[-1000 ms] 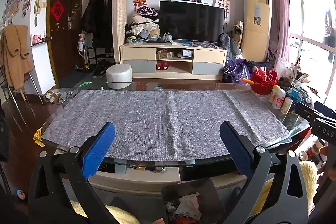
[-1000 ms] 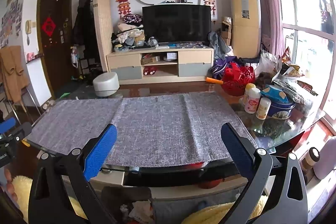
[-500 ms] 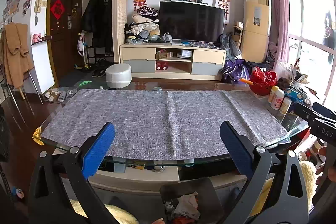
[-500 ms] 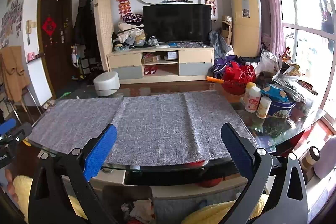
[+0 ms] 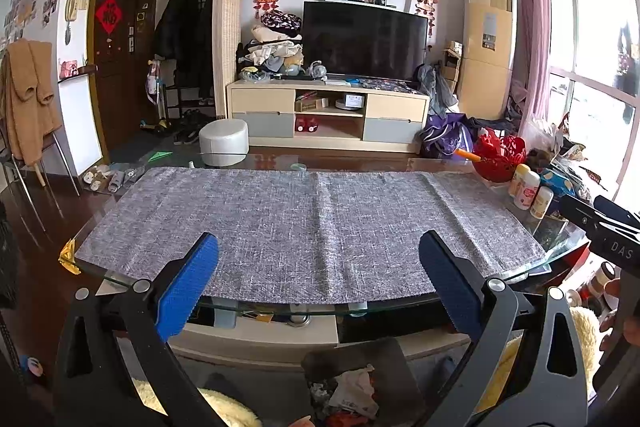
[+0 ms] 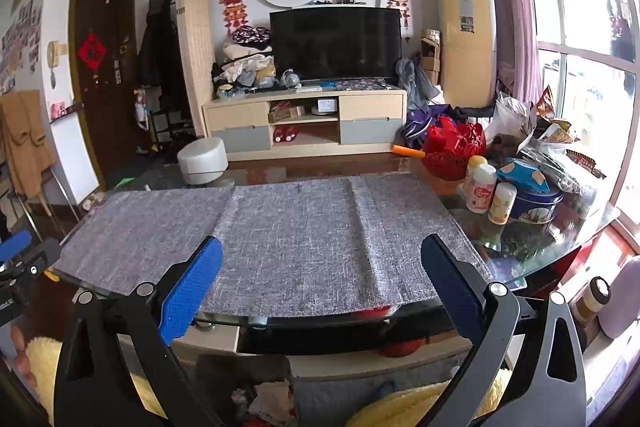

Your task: Collect trash

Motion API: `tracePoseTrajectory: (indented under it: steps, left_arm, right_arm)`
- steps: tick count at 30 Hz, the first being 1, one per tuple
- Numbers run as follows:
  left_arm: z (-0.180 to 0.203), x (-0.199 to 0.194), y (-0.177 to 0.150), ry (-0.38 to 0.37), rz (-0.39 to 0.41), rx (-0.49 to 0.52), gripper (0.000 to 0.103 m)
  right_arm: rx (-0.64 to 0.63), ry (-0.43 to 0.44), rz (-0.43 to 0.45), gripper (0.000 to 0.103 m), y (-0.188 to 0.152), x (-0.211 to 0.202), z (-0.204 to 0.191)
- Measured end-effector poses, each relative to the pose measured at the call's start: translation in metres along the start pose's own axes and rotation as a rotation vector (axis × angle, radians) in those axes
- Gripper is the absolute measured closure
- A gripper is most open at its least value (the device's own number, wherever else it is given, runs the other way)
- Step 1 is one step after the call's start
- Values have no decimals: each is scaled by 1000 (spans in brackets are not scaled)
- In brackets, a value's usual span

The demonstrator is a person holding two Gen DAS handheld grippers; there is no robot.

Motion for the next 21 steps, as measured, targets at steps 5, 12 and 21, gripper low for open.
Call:
tracePoseTrajectory:
  steps: [5, 12, 21]
  left_arm:
    - [3, -1, -1, 1, 0, -2, 8]
    - [6, -1, -1, -2, -3, -2, 8]
    - [15, -2, -1, -5, 0, -2, 8]
  right_arm:
    - [6, -8, 2, 3, 0, 0, -2]
    - [11, -8, 0, 3, -1, 0, -2]
    - [24, -11, 0, 3, -3, 0, -2]
Point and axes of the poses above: each gripper's, at about its wrist camera, not at the fingertips, and x roughly the way its jaws point, z to its right, y to its top, the point moved 5 cm from there along x, roughly the way its jaws point, and after that the axes turned 3 degrees about -x, right-handed, at the moved point
